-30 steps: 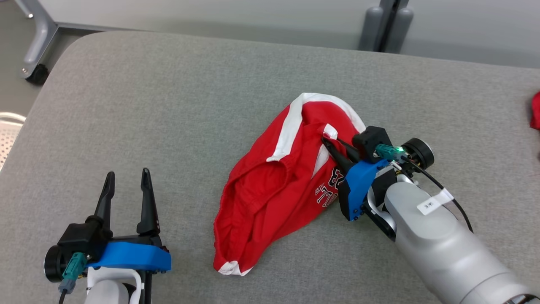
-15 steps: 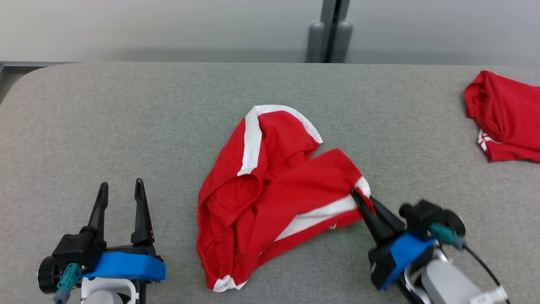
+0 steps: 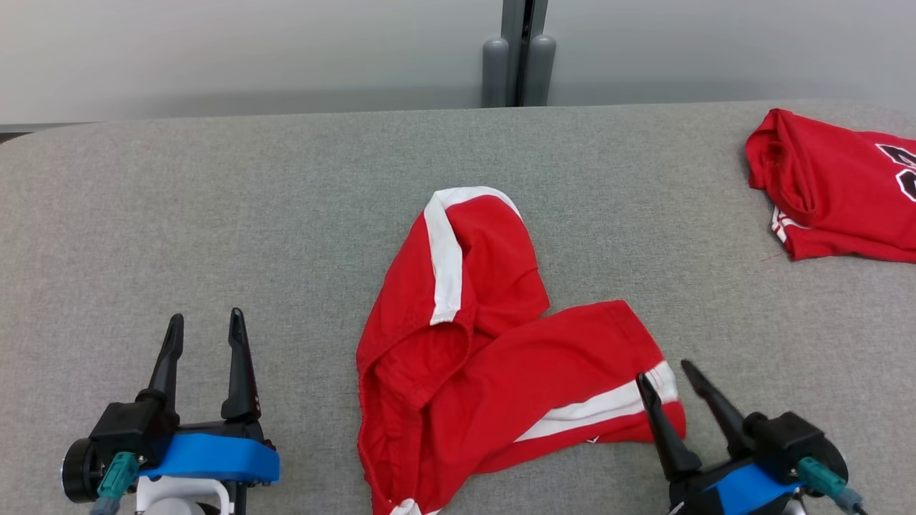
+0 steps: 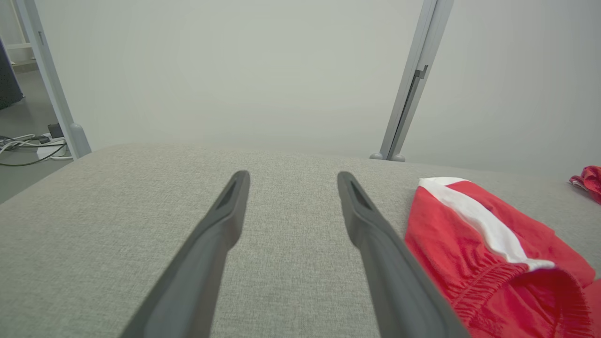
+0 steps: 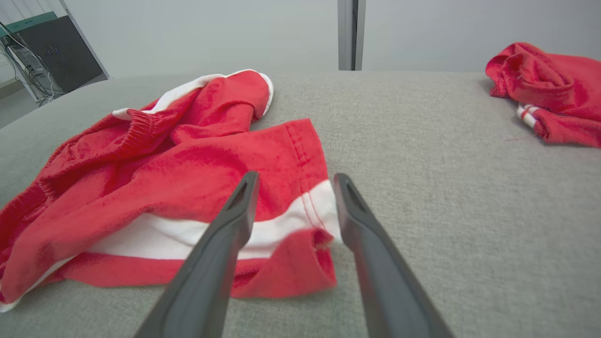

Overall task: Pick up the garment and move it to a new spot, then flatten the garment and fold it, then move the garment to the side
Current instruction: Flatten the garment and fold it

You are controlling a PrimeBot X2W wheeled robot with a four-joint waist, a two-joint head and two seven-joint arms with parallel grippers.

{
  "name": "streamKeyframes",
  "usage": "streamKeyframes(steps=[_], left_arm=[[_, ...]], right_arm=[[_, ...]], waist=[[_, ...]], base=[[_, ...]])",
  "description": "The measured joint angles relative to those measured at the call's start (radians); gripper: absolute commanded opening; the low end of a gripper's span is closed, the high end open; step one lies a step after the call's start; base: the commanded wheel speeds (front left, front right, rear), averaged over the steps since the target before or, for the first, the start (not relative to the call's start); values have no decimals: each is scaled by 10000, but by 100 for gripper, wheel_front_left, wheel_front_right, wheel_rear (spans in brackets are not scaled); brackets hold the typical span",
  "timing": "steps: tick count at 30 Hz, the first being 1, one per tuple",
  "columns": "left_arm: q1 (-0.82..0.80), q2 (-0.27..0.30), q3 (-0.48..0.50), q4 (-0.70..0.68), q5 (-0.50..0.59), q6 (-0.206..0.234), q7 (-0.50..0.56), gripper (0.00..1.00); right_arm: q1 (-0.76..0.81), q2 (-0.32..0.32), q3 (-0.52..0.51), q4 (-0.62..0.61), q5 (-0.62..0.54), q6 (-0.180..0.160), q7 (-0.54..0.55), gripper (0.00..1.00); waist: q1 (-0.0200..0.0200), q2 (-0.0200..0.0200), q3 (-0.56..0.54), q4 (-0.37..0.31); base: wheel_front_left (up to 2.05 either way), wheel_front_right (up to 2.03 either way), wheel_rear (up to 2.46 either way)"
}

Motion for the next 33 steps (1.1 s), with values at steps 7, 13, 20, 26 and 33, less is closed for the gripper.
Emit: streamKeyframes(steps=[7,13,20,26,33], left_arm=[[27,10,25,46,130,-29,0,100],[67,12,4,67,203,-71,0,100],[269,69,-40,128,368,-86,0,100],[372,102,-21,146,378,-104,0,100],[469,127,-2,198,466,-105,0,100]], right_arm=[[-96,577,-1285,-1538,-431,0,-115,100],[-127,1016,-1835,-2581,-840,0,-136,100],[268,1141,-1778,-1919,-1126,0,-138,100],[360,1168,-1779,-1490,-1262,0,-140,100],[360,1181,-1735,-1149,-1271,0,-140,100]], waist=[[1,0,-180,-56],[1,0,-348,7],[1,0,-560,102],[1,0,-666,127],[1,0,-794,107]], base=[[0,0,0],[0,0,0],[0,0,0],[0,0,0],[0,0,0]])
